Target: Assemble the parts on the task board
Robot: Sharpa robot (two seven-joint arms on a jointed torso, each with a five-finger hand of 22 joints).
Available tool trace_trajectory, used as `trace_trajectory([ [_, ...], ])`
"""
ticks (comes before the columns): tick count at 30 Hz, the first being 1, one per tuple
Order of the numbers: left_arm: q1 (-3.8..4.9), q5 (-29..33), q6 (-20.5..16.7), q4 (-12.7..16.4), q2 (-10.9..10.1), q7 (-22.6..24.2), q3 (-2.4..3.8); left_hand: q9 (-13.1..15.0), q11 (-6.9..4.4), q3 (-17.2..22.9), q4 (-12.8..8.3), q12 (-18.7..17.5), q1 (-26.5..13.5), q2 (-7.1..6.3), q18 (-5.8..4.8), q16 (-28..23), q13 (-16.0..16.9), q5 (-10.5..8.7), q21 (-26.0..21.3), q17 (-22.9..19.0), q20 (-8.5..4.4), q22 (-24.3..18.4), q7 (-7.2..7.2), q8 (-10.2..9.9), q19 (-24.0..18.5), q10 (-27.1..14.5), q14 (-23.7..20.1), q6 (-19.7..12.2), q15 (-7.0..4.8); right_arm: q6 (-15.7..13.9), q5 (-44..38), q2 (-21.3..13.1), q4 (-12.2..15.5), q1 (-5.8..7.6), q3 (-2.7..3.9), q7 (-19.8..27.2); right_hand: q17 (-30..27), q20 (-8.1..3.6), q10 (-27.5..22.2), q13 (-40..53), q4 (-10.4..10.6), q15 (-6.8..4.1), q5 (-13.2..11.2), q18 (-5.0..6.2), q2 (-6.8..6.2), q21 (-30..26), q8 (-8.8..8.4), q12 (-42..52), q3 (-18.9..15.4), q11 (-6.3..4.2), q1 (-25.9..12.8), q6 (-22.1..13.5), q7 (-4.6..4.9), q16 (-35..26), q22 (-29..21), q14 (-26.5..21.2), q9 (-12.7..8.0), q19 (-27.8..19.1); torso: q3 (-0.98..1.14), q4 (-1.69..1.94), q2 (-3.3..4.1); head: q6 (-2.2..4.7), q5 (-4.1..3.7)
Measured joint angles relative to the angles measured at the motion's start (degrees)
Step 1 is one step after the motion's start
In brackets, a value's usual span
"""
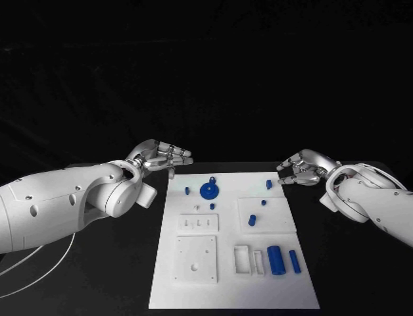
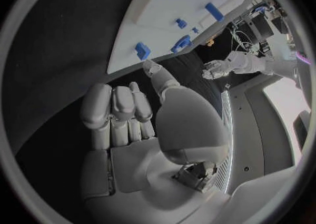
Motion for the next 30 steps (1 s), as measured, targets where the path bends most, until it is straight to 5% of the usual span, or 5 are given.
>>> trace_trajectory([
  [30,-0.05,0.1,0.7,-0.1,0.1,0.1,0.0,0.0,0.2,-0.2,-0.2,0.0,0.0,0.0,-0.01,0.0,0.0,0.0,0.0,0.0,0.0,-0.1,0.0,0.0,0.0,-0.2,0.0,0.0,0.01,1.6,0.0,3.6,-3.7,-2.03,-0.01,1.5,0.2,0.0,0.0,0.0,-1.3,0.0,0.7,0.0,0.22,0.0,0.0,0.0,1.7,0.0,-0.2,0.3,-0.07,0.0,0.0,0.0,0.0,0.0,-0.09,0.03,-0.04,-0.76,0.12],
])
